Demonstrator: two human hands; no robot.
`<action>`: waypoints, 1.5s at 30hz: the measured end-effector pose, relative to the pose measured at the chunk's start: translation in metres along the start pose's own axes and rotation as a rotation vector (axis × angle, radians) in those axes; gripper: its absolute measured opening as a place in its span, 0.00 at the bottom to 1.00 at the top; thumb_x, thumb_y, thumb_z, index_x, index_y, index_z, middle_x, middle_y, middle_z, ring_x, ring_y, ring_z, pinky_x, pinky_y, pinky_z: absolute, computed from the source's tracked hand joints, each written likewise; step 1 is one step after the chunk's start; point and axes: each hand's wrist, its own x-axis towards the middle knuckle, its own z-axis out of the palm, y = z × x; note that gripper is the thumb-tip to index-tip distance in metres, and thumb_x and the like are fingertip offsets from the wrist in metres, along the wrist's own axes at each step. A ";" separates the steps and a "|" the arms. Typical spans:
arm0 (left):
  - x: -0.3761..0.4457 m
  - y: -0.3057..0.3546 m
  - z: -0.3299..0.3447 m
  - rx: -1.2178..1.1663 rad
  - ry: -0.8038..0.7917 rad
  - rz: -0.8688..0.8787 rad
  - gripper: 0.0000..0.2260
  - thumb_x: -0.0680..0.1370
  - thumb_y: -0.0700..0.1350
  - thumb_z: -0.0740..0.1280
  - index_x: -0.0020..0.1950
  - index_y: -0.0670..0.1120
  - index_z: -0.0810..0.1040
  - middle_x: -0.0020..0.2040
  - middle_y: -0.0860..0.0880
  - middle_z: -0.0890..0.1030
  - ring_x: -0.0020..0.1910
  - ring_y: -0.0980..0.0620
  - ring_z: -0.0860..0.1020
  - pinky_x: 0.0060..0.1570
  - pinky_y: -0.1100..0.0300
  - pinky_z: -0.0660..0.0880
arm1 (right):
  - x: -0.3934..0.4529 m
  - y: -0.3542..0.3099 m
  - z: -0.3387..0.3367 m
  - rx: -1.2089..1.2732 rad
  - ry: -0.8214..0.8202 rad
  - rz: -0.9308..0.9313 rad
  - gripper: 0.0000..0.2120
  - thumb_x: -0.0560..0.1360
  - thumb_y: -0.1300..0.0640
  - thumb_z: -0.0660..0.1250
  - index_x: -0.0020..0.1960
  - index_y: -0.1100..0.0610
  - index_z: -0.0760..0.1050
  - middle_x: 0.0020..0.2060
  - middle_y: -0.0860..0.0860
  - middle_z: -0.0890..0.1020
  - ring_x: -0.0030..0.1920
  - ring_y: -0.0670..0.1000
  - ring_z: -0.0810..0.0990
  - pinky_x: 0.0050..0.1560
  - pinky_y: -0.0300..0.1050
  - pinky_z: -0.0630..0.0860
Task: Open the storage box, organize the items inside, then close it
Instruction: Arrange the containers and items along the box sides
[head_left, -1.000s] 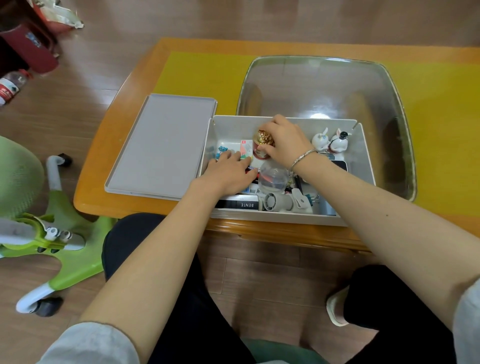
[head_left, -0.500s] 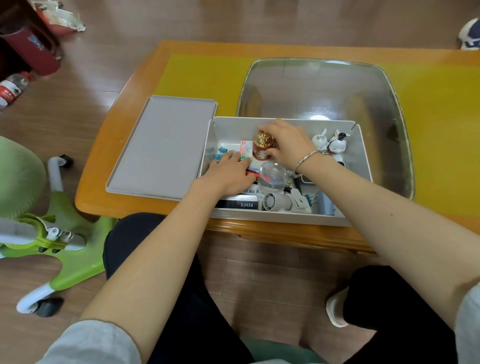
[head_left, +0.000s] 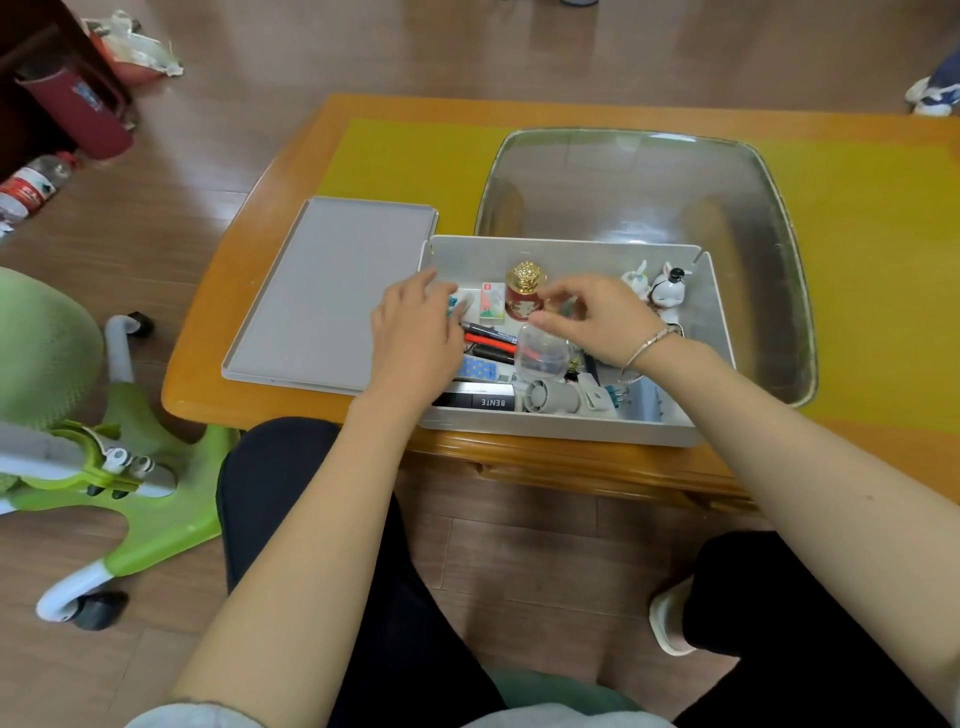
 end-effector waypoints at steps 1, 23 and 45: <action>-0.005 -0.003 -0.001 -0.034 0.015 -0.045 0.18 0.80 0.42 0.61 0.70 0.45 0.70 0.72 0.44 0.66 0.69 0.43 0.64 0.65 0.48 0.64 | -0.003 0.001 0.003 -0.015 -0.054 0.012 0.23 0.72 0.41 0.68 0.61 0.53 0.76 0.52 0.51 0.80 0.45 0.47 0.75 0.48 0.43 0.73; -0.026 -0.015 0.014 -0.359 -0.001 -0.258 0.26 0.78 0.34 0.62 0.74 0.50 0.63 0.68 0.46 0.71 0.54 0.58 0.69 0.34 0.74 0.63 | -0.030 0.009 -0.004 0.371 0.067 0.155 0.26 0.72 0.48 0.70 0.68 0.50 0.68 0.57 0.47 0.72 0.57 0.52 0.77 0.50 0.50 0.80; 0.044 0.010 0.026 -0.127 -0.533 -0.136 0.28 0.75 0.47 0.71 0.71 0.44 0.63 0.67 0.42 0.72 0.63 0.41 0.73 0.62 0.47 0.71 | -0.036 0.029 0.013 0.398 0.147 0.231 0.25 0.72 0.43 0.69 0.66 0.51 0.71 0.62 0.48 0.74 0.60 0.45 0.71 0.55 0.37 0.67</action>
